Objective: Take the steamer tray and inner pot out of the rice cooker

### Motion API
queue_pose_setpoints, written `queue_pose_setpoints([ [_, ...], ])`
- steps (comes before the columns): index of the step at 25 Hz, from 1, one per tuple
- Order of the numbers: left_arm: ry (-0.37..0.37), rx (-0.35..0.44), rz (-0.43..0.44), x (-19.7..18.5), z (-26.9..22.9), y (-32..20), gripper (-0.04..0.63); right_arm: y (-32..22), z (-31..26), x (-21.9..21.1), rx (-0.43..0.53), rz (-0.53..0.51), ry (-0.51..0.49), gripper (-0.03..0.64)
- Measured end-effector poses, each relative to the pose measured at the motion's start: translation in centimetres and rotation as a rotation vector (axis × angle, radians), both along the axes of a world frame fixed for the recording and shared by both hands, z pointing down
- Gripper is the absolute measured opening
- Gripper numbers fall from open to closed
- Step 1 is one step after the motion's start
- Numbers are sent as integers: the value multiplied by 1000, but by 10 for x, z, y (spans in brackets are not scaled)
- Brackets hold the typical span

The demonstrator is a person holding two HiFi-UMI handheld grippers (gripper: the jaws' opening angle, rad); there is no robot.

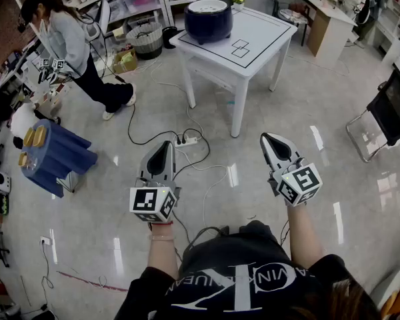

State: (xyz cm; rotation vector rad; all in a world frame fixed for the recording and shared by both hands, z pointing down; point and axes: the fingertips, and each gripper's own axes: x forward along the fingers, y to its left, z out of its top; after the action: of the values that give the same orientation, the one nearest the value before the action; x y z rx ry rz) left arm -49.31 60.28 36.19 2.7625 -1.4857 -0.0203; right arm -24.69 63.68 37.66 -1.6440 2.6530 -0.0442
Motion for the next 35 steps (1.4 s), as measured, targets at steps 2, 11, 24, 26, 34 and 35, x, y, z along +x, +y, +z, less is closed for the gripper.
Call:
queue_pose_setpoints([
  [2, 2, -4, -4, -1, 1, -2, 15, -2, 1, 0, -1, -1, -1, -5],
  [11, 16, -35, -4, 0, 13, -13, 15, -9, 12, 6, -15, 8, -10, -5],
  [24, 27, -51, 54, 37, 23, -60, 35, -50, 21, 46, -43, 67, -77, 103],
  [26, 28, -51, 51, 40, 24, -77, 66, -67, 23, 53, -41, 68, -87, 106],
  [34, 31, -70, 7, 64, 26, -173, 80, -169, 26, 90, -53, 46, -111, 137],
  [35, 34, -70, 1, 68, 25, -188, 80, -184, 25, 95, -55, 39, -110, 137],
])
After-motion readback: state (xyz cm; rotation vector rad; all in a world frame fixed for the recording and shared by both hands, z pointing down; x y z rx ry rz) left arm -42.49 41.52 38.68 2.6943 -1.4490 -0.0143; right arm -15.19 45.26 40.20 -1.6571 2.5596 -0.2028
